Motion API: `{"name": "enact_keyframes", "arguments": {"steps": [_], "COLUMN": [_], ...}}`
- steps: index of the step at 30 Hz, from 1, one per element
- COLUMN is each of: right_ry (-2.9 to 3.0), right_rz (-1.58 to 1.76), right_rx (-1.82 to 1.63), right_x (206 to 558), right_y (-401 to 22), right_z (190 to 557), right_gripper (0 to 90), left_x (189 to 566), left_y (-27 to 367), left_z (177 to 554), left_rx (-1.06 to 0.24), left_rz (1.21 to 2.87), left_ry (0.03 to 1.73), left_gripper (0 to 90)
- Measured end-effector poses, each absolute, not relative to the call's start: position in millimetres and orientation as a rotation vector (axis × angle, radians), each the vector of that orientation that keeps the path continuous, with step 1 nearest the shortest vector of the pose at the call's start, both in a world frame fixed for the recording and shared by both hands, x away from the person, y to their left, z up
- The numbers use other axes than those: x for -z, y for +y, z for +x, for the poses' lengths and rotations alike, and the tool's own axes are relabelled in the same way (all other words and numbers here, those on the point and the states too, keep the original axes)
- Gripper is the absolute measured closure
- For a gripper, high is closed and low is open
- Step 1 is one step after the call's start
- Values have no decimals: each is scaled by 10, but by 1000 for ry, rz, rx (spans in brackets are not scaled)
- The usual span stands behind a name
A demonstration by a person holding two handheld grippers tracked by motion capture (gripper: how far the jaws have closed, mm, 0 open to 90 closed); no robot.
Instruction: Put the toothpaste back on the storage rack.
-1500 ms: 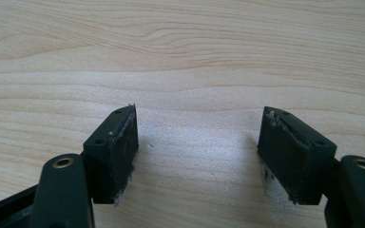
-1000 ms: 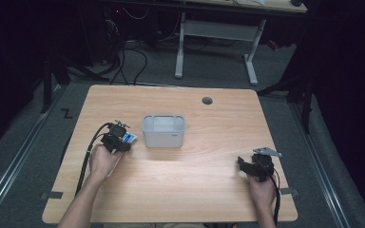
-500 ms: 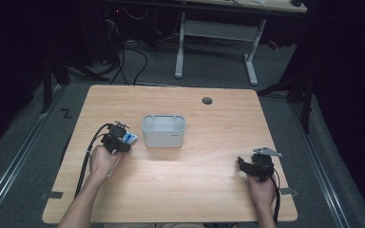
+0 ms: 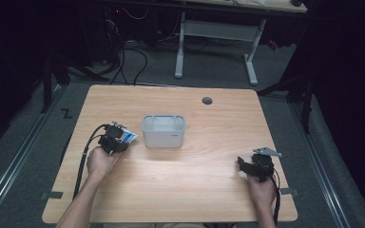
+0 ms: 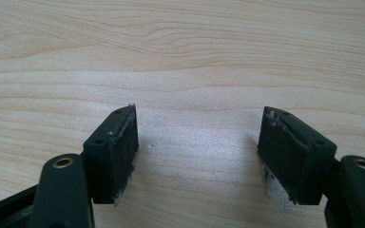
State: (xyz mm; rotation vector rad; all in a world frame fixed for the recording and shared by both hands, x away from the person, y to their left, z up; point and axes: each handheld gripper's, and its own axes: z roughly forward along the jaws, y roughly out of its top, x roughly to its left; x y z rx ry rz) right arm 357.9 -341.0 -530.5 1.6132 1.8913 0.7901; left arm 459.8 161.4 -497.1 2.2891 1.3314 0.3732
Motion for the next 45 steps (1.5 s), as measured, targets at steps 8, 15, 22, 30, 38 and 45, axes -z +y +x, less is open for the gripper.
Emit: {"name": "enact_keyframes", "arguments": {"steps": [8,15,22,30,38,45], "right_ry": [1893,1894,1895,1894,1895,1895], "right_rz": [1610,1609,1609,1610,1609,1609], "right_rx": [-791,-793,-795,-796,-795,-796], "right_x": [5306,5307,5306,5306,5306,5306], "right_y": [-3411,-3411,-3408,-3407,-3408,-3407], "right_z": [3581,3581,3580,3581,3581,3581], "right_gripper": [297,298,297,297,297,297], "left_x": [4842,4728,4603,4480,4344,4259], "left_y": [1656,1706,1776,1851,1872,1901], "left_z": [4520,4447,4363,4300,4224,4170], "left_rx": [-376,-366,-378,-385,-396,-397], "left_rz": [2238,2205,2183,2144,2107,2073], "left_ry": [1302,1266,1236,1222,1190,1175], "left_gripper": [722,726,731,738,745,753]}}
